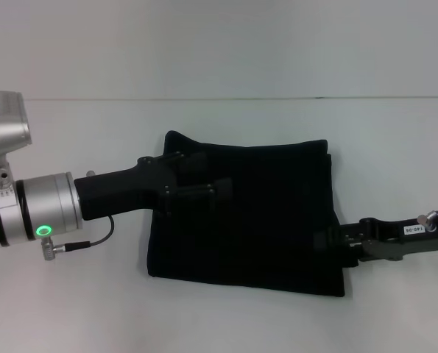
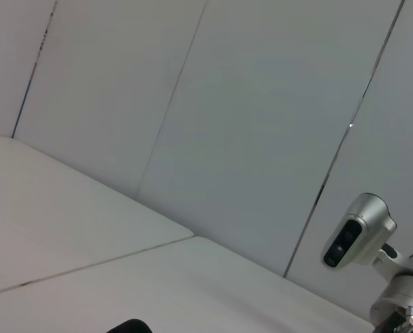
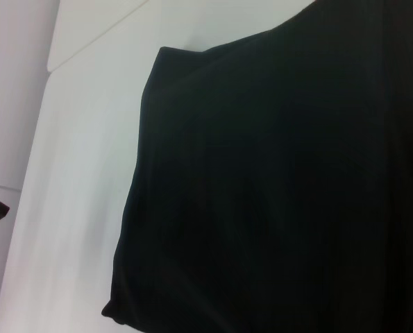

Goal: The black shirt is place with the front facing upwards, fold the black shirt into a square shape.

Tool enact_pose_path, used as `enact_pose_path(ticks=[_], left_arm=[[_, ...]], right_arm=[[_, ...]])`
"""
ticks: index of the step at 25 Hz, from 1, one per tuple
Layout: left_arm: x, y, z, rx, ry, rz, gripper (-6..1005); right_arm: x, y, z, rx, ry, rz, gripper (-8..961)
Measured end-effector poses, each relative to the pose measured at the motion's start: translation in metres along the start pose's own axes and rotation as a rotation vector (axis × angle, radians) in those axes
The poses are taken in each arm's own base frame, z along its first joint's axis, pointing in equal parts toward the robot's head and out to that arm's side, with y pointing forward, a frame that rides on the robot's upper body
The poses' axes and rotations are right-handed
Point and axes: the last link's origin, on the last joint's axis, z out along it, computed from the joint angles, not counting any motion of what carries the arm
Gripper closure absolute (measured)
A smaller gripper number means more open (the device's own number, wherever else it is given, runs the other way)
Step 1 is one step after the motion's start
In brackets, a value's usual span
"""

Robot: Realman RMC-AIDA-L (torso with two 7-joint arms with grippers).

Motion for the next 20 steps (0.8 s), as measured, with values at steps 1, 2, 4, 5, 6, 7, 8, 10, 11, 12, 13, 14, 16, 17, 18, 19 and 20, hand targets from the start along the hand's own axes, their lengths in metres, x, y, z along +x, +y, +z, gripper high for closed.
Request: enact_pose_path(ticks=[1, 2, 4, 5, 6, 7, 8, 10, 11, 12, 13, 14, 16, 17, 18, 19, 20], left_arm=[[0.000, 0.000, 0.000, -0.001, 0.000, 0.000, 125], [0.000, 0.000, 0.001, -0.001, 0.000, 0.000, 125], [0.000, 0.000, 0.001, -0.002, 0.001, -0.002, 125], [0.001, 0.000, 0.001, -0.002, 0.001, -0.002, 125], [0.001, 0.000, 0.001, -0.002, 0.004, -0.004, 125], [0.001, 0.000, 0.001, -0.002, 0.004, -0.004, 125], [0.001, 0.000, 0.001, -0.001, 0.005, -0.004, 125], [0.001, 0.000, 0.002, 0.000, 0.006, -0.005, 125], [0.001, 0.000, 0.002, 0.000, 0.007, -0.005, 125], [0.001, 0.000, 0.002, 0.001, 0.008, -0.006, 125], [0.001, 0.000, 0.002, 0.001, 0.008, -0.006, 125], [0.001, 0.000, 0.002, 0.003, 0.009, -0.008, 125], [0.001, -0.001, 0.002, 0.007, 0.009, -0.008, 125], [0.001, -0.001, 0.002, 0.010, 0.009, -0.009, 125], [0.001, -0.002, 0.003, 0.012, 0.010, -0.009, 125], [0.001, -0.002, 0.003, 0.014, 0.010, -0.010, 125], [0.001, -0.002, 0.003, 0.014, 0.011, -0.011, 125]], right_arm=[[0.000, -0.001, -0.001, 0.000, 0.001, 0.001, 37], [0.001, -0.001, -0.002, 0.000, 0.000, 0.002, 89], [0.001, -0.002, -0.003, 0.001, -0.001, 0.004, 192], [0.001, -0.003, -0.003, 0.002, -0.001, 0.002, 235], [0.001, -0.003, -0.003, 0.003, -0.001, 0.001, 278], [0.002, -0.003, -0.003, 0.003, -0.001, -0.002, 322], [0.002, -0.003, -0.003, 0.004, -0.001, -0.004, 365], [0.002, -0.003, -0.003, 0.001, 0.000, -0.013, 449], [0.003, -0.002, -0.003, -0.001, 0.001, -0.017, 490], [0.003, -0.002, -0.003, -0.005, 0.003, -0.021, 532], [0.004, -0.002, -0.003, -0.011, 0.004, -0.026, 573], [0.004, -0.001, -0.004, -0.016, 0.004, -0.031, 614], [0.004, 0.000, -0.009, -0.032, -0.002, -0.046, 700], [0.004, 0.001, -0.011, -0.040, -0.004, -0.051, 746], [0.004, 0.001, -0.011, -0.040, -0.004, -0.051, 791], [0.004, 0.003, -0.013, -0.048, -0.008, -0.058, 837], [0.005, 0.004, -0.015, -0.058, -0.011, -0.061, 882]])
